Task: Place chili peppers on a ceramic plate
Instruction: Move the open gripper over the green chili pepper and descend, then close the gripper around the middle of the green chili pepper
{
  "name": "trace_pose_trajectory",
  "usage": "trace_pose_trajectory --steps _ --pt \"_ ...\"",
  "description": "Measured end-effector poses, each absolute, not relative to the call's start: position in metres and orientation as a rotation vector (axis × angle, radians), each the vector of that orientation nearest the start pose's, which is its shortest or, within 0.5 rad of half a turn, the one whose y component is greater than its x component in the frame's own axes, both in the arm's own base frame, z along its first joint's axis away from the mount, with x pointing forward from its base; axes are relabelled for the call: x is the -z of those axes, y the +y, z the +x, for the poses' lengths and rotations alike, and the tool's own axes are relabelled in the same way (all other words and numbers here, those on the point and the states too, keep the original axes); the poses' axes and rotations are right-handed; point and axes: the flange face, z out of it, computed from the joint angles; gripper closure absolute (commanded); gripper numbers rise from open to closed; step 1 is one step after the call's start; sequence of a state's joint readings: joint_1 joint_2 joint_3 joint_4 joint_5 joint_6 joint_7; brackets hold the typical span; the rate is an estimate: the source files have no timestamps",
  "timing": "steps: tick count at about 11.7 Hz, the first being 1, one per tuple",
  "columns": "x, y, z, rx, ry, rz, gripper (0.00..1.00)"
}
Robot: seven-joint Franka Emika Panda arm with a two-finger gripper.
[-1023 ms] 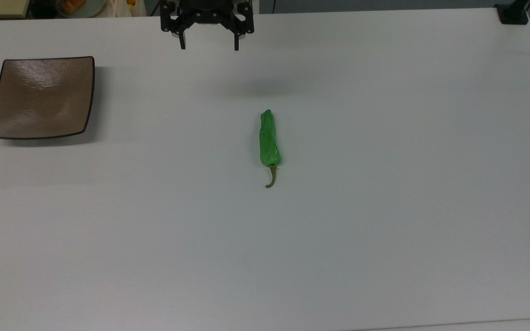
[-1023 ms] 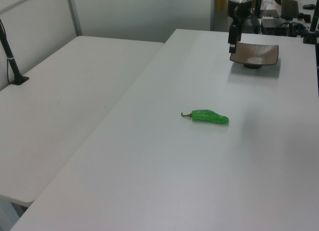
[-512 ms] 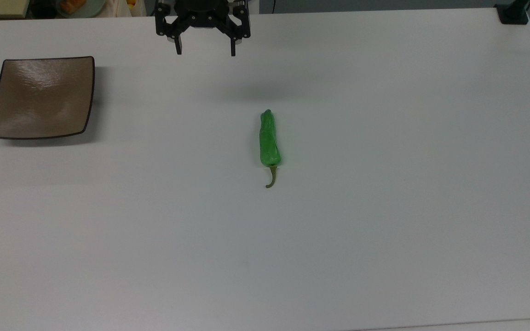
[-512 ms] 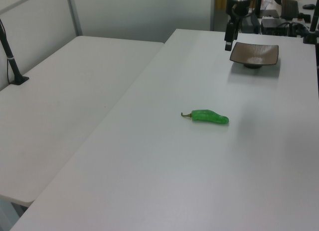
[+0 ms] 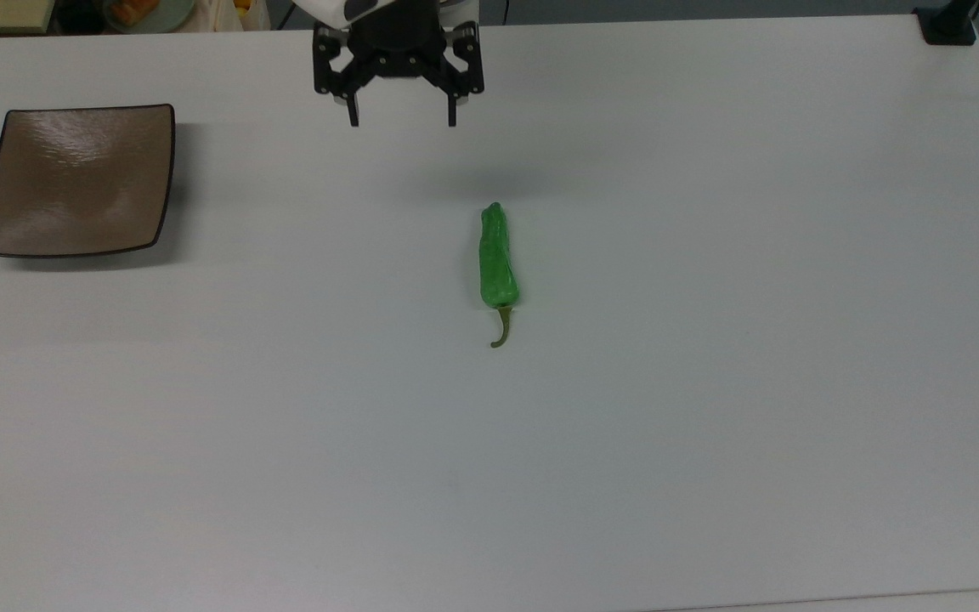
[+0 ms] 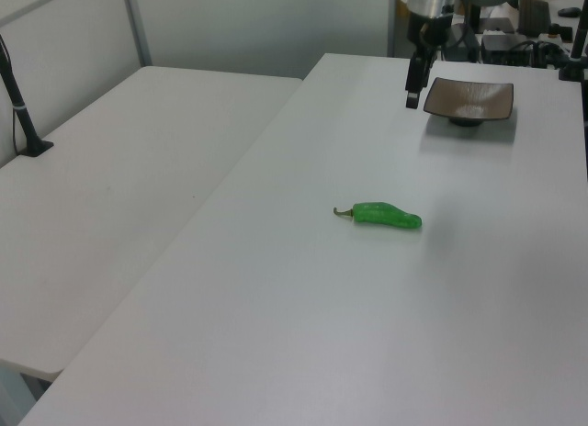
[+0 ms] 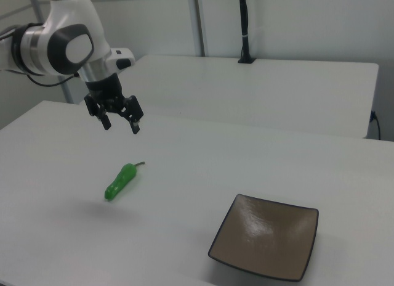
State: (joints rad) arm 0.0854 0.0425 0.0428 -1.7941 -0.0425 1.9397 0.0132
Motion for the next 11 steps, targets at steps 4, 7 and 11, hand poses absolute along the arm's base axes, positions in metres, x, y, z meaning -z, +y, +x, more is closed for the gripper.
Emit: trace_pose_trajectory --steps 4,7,11 --pt "-0.495 0.090 0.593 0.134 -0.223 -3.155 0.00" --pt "-0.456 0.112 0.606 0.121 -0.193 -3.145 0.00" --pt "-0.404 0.139 0.620 0.124 -0.157 -3.118 0.00"
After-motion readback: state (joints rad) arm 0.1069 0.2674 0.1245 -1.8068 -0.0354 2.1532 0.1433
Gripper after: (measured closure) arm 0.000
